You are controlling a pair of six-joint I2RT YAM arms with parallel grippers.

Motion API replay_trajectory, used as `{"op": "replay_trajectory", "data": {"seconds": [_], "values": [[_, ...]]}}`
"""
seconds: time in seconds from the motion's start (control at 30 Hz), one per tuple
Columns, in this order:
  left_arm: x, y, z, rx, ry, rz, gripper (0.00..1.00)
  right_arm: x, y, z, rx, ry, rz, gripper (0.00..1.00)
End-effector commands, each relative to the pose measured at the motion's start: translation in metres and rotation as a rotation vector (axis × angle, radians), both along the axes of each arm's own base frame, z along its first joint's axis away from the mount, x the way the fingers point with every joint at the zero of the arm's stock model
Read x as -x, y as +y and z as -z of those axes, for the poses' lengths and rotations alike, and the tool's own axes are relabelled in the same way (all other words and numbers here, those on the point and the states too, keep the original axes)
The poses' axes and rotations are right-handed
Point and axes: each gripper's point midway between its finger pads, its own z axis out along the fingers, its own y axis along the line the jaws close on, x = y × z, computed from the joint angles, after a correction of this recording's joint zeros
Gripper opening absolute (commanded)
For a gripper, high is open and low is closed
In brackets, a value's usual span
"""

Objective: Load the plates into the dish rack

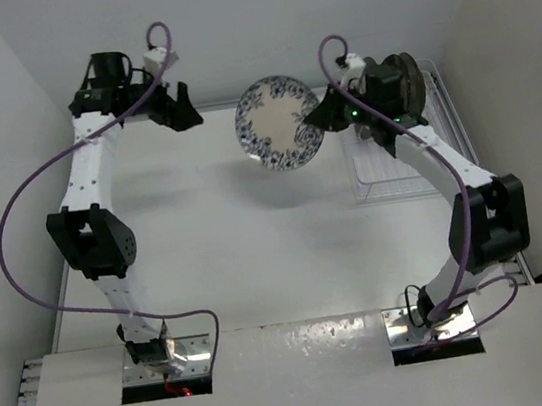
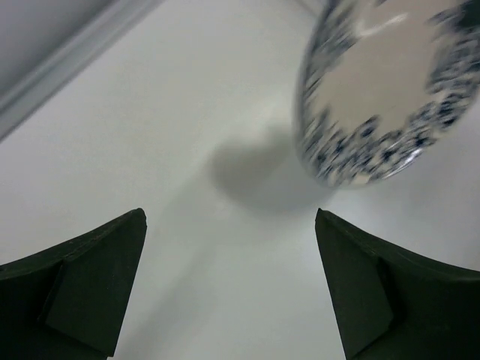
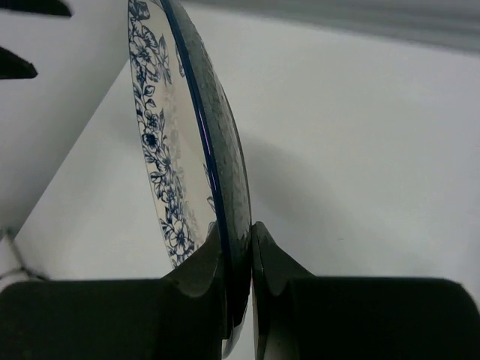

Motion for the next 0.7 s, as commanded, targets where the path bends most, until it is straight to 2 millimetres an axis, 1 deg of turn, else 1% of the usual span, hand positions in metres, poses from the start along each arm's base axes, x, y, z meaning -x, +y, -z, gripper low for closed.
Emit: {"op": "replay_trajectory", "data": {"seconds": [0.0,0.03,0.07,0.1,0.13,0.17,0.2,0.23,0.27,0.3,0.33,0.37,0.4,0.43,0.47,0.53,0.57,0.63,0.67], "values": [[-0.033,0.077,-0.048,0.013,-0.106,-0.305,1.0,-0.024,-0.061,-0.14,-0.064,-0.351,0.235,0.0],[-0.037,0.086,-0.045,0.027,-0.09,-0.337,1.0,-0.024,-0.08,-0.163,-0.033,-0.408,0.299,0.0],[-0.038,0.095,-0.04,0.026,-0.077,-0.354,1.0,-0.028,-0.102,-0.173,-0.018,-0.429,0.362,0.0],[-0.038,0.11,-0.035,0.03,-0.059,-0.389,1.0,-0.032,-0.134,-0.189,0.002,-0.453,0.485,0.0],[-0.037,0.114,-0.03,0.036,-0.043,-0.39,1.0,-0.031,-0.152,-0.206,0.013,-0.49,0.533,0.0],[-0.033,0.115,-0.017,0.05,-0.008,-0.38,1.0,-0.032,-0.178,-0.215,0.027,-0.506,0.603,0.0],[-0.03,0.117,-0.015,0.056,0.002,-0.381,1.0,-0.03,-0.198,-0.232,0.035,-0.535,0.675,0.0],[-0.027,0.122,-0.004,0.062,0.034,-0.387,1.0,-0.027,-0.237,-0.247,0.068,-0.565,0.782,0.0],[-0.026,0.122,0.001,0.062,0.047,-0.387,1.0,-0.022,-0.25,-0.262,0.076,-0.598,0.829,0.0],[-0.023,0.123,0.0,0.07,0.048,-0.385,1.0,-0.018,-0.289,-0.268,0.114,-0.615,0.951,0.0],[-0.023,0.123,0.004,0.07,0.058,-0.386,1.0,-0.013,-0.3,-0.282,0.118,-0.654,0.993,0.0],[-0.021,0.122,0.007,0.077,0.07,-0.378,1.0,-0.009,-0.314,-0.289,0.158,-0.686,1.043,0.0],[-0.021,0.122,0.007,0.077,0.07,-0.377,1.0,-0.006,-0.328,-0.291,0.178,-0.697,1.083,0.0],[-0.02,0.121,0.011,0.077,0.079,-0.378,1.0,0.0,-0.343,-0.3,0.201,-0.729,1.142,0.0],[-0.021,0.12,0.009,0.084,0.071,-0.369,1.0,0.001,-0.352,-0.303,0.276,-0.752,1.163,0.0],[-0.02,0.118,0.012,0.089,0.08,-0.362,1.0,0.007,-0.372,-0.311,0.318,-0.775,1.248,0.0],[-0.02,0.118,0.012,0.089,0.08,-0.362,1.0,0.005,-0.382,-0.305,0.374,-0.768,1.269,0.0],[-0.018,0.118,0.019,0.09,0.1,-0.363,1.0,0.004,-0.394,-0.303,0.444,-0.782,1.295,0.0],[-0.018,0.118,0.019,0.09,0.1,-0.363,1.0,0.0,-0.398,-0.294,0.503,-0.773,1.284,0.0]]}}
